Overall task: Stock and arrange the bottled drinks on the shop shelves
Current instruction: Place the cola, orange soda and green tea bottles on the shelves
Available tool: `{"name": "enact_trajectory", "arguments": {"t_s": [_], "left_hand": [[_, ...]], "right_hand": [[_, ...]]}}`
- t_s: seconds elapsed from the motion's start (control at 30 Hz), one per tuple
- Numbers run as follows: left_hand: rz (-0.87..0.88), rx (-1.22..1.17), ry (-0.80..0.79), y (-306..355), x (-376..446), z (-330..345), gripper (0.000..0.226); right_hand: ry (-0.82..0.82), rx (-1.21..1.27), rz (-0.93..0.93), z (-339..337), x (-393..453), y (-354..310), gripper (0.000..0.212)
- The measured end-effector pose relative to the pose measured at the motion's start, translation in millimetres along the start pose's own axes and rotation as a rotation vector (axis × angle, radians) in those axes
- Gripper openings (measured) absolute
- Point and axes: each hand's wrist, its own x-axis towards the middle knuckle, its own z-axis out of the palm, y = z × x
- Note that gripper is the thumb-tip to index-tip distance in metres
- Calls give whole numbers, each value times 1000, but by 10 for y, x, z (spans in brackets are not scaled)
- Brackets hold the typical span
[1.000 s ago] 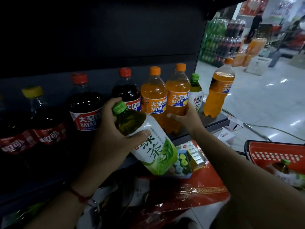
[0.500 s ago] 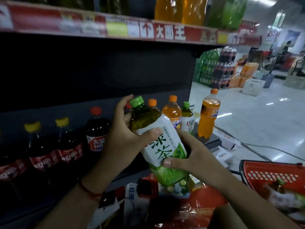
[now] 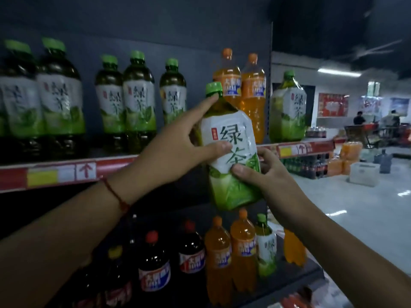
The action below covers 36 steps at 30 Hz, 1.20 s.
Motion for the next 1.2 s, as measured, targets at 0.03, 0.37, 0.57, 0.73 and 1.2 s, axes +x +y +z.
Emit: {"name": "enact_trajectory", "arguments": {"t_s": [0.03,0.37,0.57,0.73,1.2], "left_hand": [[16,39,9,54,119,-77,85],[59,323,-39,-59,1121,-489,88],[81,740,-113,-342,1357,-409,77],[152,1090,-55,-434,1441,-363,72],[187,1224,16,-627,1392,-224,97]], "right_hand": [[2,-8,-22,17,116,-64,77],[-76,-62,-115,70,1130,-344,72],[-28,-296,-88,85,1374,-149,33],[18,-365,-93,184,1467,-88,21],[203,-1033,-208,-65,2354,-1266,77]]}}
